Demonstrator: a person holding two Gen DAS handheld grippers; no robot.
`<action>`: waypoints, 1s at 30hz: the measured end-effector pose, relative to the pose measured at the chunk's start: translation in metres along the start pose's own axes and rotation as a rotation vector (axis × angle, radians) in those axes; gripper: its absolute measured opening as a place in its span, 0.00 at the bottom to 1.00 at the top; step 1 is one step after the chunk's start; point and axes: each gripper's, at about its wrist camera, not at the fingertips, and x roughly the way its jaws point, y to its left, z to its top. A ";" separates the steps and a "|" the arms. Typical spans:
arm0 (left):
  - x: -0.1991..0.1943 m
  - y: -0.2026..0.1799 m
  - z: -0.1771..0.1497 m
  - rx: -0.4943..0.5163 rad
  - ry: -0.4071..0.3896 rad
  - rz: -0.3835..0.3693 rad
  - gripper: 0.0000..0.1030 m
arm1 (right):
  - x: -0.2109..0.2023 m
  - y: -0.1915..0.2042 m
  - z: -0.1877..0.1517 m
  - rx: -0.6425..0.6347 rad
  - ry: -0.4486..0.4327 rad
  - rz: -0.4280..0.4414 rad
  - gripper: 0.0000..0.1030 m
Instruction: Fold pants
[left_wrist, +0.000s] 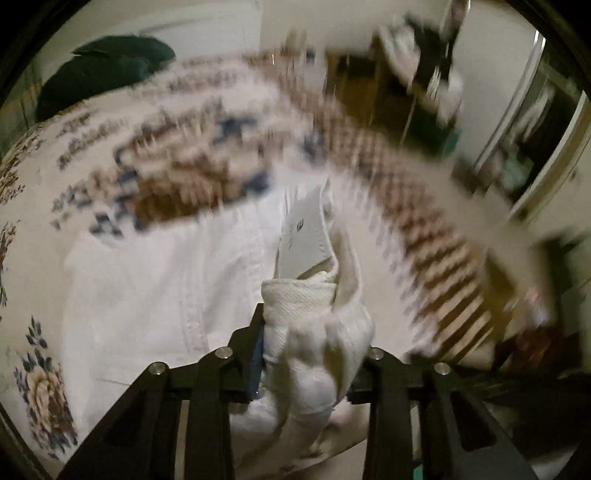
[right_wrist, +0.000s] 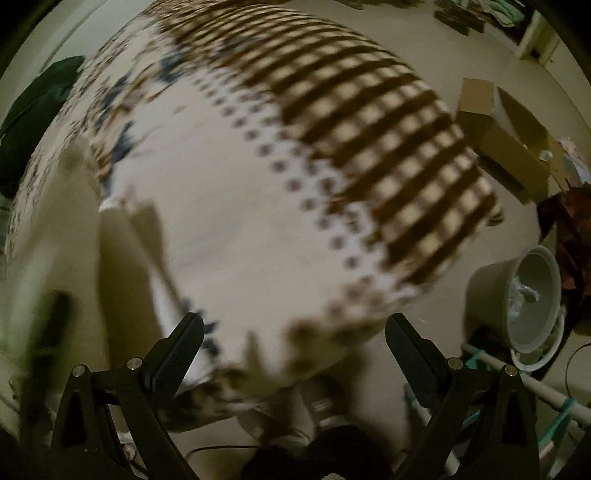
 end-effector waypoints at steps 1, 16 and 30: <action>0.011 -0.005 -0.004 0.017 0.043 0.019 0.34 | -0.001 -0.008 0.003 0.004 0.000 0.003 0.97; -0.096 0.102 0.023 -0.253 -0.068 -0.073 0.99 | 0.008 0.018 0.055 -0.078 0.083 0.454 0.97; -0.020 0.218 0.015 -0.427 0.081 0.134 0.99 | 0.067 0.089 0.075 -0.035 0.111 0.545 0.14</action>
